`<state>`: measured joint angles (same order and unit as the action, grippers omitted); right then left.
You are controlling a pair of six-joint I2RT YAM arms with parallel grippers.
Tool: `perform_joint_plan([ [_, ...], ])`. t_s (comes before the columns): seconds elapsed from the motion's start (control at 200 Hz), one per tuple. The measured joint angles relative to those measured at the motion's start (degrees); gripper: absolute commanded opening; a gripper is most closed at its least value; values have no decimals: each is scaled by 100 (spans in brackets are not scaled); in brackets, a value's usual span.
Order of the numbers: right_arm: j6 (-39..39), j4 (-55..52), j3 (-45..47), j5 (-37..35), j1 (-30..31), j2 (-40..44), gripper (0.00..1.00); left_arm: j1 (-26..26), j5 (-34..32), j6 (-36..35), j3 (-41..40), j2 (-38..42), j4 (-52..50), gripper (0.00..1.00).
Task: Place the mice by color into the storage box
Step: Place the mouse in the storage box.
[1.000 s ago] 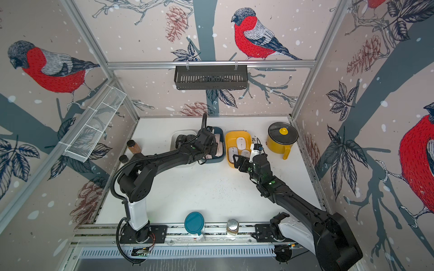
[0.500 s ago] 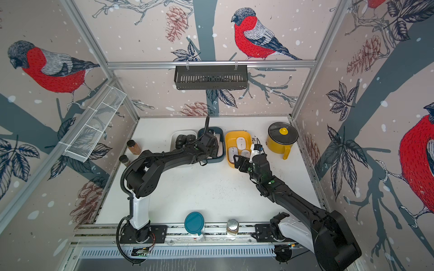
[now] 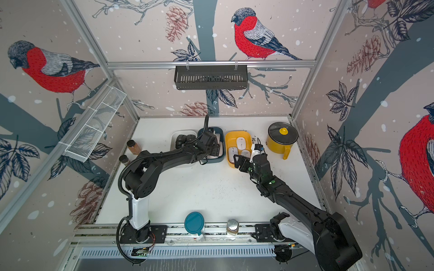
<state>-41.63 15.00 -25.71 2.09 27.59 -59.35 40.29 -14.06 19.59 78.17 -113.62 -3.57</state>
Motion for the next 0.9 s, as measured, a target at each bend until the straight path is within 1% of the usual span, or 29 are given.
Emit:
perform_joint_plan([
  [0.185, 7, -162, -20, -103, -2, 350, 85, 0, -17, 0, 109, 448, -57, 78],
  [0.31, 90, -365, -28, -188, -2, 568, 86, 7, -76, -2, 44, 892, -127, 78],
  [0.45, 258, -608, -52, -391, -26, 841, 89, 9, -337, -2, -420, 1646, -166, 81],
  [0.55, 463, -743, -96, -601, -155, 1117, 96, 11, -713, -4, -861, 2223, -192, 85],
  [0.59, 603, -765, -94, -680, -256, 1255, 100, 7, -885, -7, -1021, 2428, -223, 86],
  [0.68, 863, -741, -15, -807, -544, 1517, 99, -26, -1292, -9, -1342, 2850, -352, 91],
  [0.751, 1045, -743, 48, -807, -940, 1668, 99, -146, -1532, 2, -1567, 3141, -452, 95],
  [0.816, 1147, -726, 57, -748, -1401, 1738, 99, -398, -1637, 61, -1762, 3407, -555, 96],
  [0.901, 1204, -682, 57, -463, -1954, 1727, 99, -907, -1576, 212, -2070, 3740, -595, 97],
])
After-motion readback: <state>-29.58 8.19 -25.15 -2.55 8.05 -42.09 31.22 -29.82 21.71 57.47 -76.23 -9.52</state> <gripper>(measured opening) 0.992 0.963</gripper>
